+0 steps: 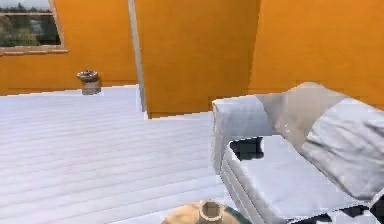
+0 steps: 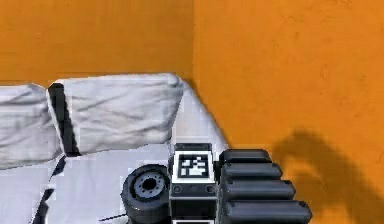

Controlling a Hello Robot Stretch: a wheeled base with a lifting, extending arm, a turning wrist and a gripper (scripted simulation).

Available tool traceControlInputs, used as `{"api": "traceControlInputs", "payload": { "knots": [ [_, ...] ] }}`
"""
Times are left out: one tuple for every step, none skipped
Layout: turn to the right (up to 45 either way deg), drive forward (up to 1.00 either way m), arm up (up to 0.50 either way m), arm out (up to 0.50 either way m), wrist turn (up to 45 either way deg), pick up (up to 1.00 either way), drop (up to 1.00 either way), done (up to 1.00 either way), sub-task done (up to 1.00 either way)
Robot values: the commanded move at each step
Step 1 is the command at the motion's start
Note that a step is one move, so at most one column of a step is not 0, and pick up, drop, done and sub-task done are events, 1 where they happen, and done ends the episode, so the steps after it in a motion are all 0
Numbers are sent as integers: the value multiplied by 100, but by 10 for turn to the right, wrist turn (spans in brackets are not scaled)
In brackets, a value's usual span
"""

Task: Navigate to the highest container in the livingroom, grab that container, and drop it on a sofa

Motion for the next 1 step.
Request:
{"api": "traceControlInputs", "payload": {
  "knots": [
    [-450,0,0,0,0,0,0,0,0]
  ]
}}
